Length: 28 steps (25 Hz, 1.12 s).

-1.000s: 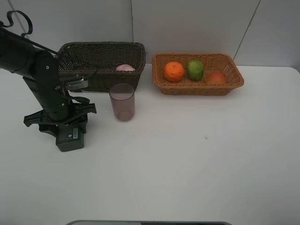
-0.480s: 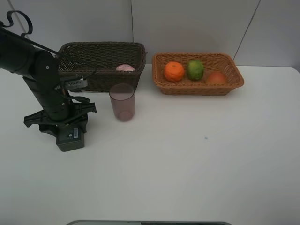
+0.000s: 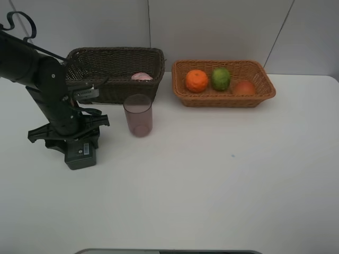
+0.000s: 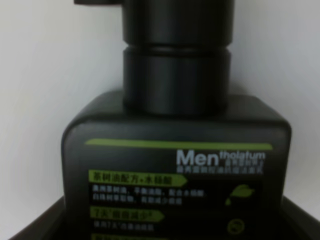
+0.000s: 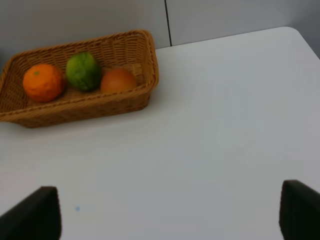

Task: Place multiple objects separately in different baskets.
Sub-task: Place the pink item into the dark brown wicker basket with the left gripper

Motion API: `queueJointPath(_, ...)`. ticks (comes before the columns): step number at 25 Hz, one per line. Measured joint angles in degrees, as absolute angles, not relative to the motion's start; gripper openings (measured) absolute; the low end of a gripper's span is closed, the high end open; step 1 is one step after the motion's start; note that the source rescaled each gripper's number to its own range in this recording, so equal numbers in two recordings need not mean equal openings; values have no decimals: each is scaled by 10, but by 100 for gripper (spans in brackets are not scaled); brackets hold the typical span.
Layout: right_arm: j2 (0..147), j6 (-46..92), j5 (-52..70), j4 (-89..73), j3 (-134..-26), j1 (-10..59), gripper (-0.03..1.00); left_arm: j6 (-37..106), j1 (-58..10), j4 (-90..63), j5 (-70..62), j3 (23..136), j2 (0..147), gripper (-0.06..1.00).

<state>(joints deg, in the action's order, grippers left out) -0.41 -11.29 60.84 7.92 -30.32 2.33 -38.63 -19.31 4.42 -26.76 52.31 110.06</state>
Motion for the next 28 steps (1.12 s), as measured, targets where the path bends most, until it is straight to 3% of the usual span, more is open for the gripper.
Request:
queueJointPath(16,-4,-113,608,79,-303,23,95,-176,-184,44,-233,563,877,82)
queueJointPath(28,-4,-113,608,79,-303,23,95,-73,-184,48,121,574,903,82)
